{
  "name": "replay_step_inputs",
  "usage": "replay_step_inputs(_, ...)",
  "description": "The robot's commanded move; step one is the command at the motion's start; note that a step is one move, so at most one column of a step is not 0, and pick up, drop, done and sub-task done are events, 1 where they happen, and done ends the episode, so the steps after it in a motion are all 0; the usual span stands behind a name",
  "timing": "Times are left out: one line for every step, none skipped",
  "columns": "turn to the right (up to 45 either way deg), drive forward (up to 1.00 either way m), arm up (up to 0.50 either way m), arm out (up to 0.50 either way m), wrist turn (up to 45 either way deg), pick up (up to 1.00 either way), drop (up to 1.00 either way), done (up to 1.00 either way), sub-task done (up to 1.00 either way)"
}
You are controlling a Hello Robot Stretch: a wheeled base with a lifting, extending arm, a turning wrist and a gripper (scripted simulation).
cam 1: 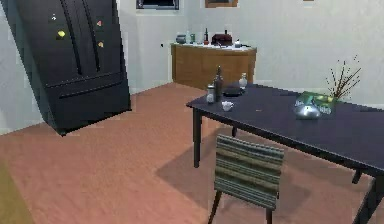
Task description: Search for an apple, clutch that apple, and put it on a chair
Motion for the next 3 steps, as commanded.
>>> replay_step_inputs(39.0, 0.0, 0.0, 0.0, 0.0, 0.0, 0.0, 0.0, 0.0)
replay_step_inputs(0.0, 0.15, 0.0, 0.0, 0.0, 0.0, 0.0, 0.0, 0.0)
replay_step_inputs(-45.0, 0.0, 0.0, 0.0, 0.0, 0.0, 0.0, 0.0, 0.0)
